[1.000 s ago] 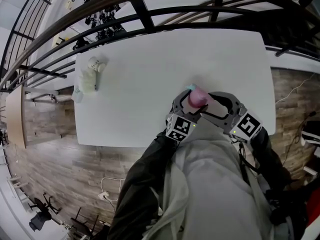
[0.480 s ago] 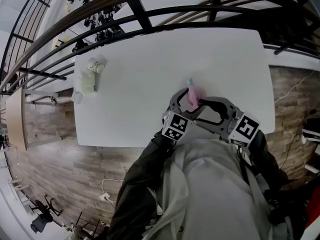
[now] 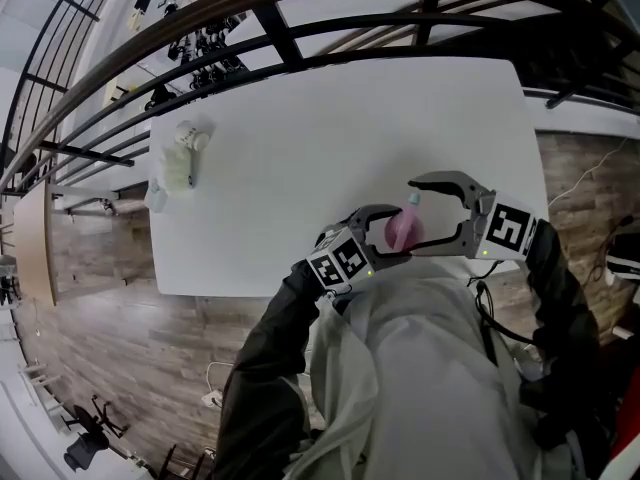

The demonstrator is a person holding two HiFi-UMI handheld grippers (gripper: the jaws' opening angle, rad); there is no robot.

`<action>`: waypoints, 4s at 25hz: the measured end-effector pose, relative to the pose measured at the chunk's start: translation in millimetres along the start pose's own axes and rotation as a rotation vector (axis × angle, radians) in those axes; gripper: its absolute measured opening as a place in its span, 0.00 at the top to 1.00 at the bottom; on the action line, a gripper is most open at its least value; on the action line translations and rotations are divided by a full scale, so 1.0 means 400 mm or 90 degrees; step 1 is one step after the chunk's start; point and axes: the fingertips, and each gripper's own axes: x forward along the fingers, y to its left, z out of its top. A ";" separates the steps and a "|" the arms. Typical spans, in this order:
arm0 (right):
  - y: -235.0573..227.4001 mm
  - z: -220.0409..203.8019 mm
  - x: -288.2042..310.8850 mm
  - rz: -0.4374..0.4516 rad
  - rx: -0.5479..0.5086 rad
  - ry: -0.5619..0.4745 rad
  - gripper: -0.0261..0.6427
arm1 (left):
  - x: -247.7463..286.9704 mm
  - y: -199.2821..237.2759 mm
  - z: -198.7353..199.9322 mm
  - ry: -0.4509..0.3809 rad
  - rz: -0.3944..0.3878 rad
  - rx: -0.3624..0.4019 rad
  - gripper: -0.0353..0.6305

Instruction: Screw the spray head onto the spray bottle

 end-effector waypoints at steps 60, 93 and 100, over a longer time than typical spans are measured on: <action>-0.145 -0.096 0.088 -0.174 0.106 -0.013 0.43 | -0.006 0.331 -0.115 -0.086 0.376 -0.135 0.39; -0.195 -0.162 0.115 0.068 0.132 0.031 0.39 | 0.030 0.264 -0.131 -0.041 0.216 -0.067 0.39; -0.165 -0.129 0.012 -0.033 0.134 -0.036 0.39 | 0.029 0.268 -0.131 -0.035 0.224 -0.064 0.39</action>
